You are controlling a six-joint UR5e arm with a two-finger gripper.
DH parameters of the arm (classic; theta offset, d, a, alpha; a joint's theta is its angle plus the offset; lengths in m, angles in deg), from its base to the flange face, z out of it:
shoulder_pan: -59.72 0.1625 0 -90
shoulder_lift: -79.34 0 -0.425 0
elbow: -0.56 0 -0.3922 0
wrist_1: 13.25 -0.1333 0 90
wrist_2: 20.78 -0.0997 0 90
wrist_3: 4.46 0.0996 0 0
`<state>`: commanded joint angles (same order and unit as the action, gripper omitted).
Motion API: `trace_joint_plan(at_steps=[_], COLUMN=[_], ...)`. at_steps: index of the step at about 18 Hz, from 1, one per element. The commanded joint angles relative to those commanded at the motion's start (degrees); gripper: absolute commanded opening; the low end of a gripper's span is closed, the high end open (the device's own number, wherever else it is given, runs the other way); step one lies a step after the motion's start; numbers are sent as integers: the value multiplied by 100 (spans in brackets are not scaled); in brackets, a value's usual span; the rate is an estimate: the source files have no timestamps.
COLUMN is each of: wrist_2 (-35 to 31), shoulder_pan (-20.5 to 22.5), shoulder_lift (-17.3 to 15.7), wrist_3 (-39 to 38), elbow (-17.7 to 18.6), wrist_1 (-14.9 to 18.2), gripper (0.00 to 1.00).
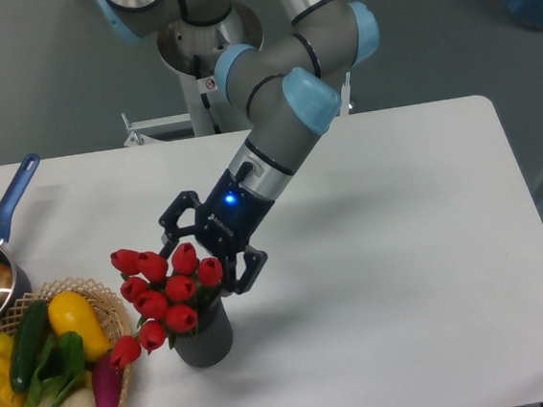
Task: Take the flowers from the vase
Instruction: 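Lower the gripper around the tulip stems and close it, then lift the gripped tulips up out of the grey vase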
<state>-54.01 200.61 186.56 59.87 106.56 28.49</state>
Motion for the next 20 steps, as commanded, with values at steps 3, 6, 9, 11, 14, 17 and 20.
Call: trace_joint_plan(at_steps=[3, 6, 9, 11, 14, 17, 20], wrist_2=[-17, -26, -18, 26, 44, 53, 166], shoulder_pan=[-9, 0, 35, 61, 88, 97, 105], shoulder_lift=[0, 0, -26, -61, -193, -237, -351], wrist_3=[-166, -211, -220, -237, -482, -1009, -1265], elbow=[18, 9, 0, 0, -79, -342, -483], wrist_1=[9, 9, 9, 9, 9, 9, 9], gripper=[36, 13, 13, 13, 13, 13, 13])
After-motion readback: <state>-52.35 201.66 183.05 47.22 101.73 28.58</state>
